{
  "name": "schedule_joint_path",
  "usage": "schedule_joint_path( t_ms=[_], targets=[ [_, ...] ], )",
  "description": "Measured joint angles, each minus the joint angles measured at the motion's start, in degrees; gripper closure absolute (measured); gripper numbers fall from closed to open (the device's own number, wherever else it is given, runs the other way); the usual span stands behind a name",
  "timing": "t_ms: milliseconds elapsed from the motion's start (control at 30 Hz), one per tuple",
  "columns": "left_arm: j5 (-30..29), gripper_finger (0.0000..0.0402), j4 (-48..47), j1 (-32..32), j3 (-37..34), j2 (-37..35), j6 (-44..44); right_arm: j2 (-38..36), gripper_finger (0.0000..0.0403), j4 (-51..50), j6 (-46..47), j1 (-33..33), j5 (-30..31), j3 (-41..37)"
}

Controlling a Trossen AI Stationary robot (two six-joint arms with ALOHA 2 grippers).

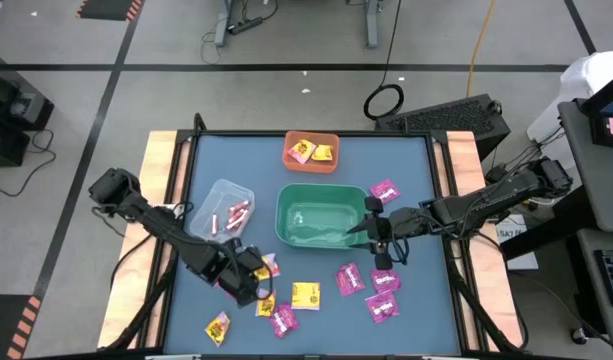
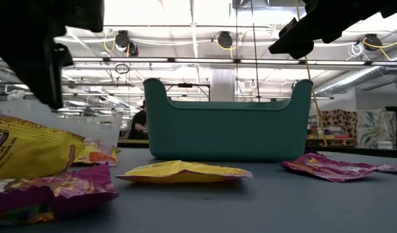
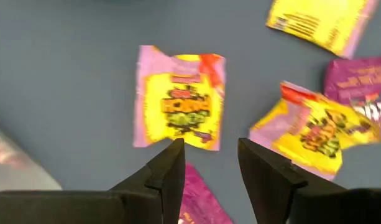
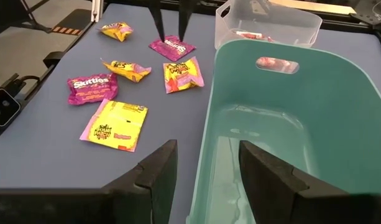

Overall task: Sort candy
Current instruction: Put the yellow candy into the orange bin

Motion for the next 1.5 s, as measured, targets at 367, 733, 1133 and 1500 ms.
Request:
schedule_joint_path(
  t_ms=[367, 733, 1133, 1500],
  targets=[
    [-5.2, 0.0249, 3.3, -2.6, 0.0, 7.9, -1.7, 0.0, 0.0241, 0.1, 0.1, 0.3, 0.0, -1.5],
    [-13.7, 0.0249, 5.5, -5.9, 0.0, 11.6, -2.8, 0.0, 0.0241, 0.6, 0.2, 2.9, 0.0, -3.5],
    [-12.0, 0.0251, 5.5, -5.7, 0.2, 15.2, -3.7, 0.0, 0.0241, 0.6, 1.1, 3.0, 0.0, -3.6],
    [-11.1, 0.0377, 3.2, -4.8, 1.9, 15.2, -2.4, 0.0, 0.0241, 1.1, 1.3, 3.0, 0.1, -3.6]
  ],
)
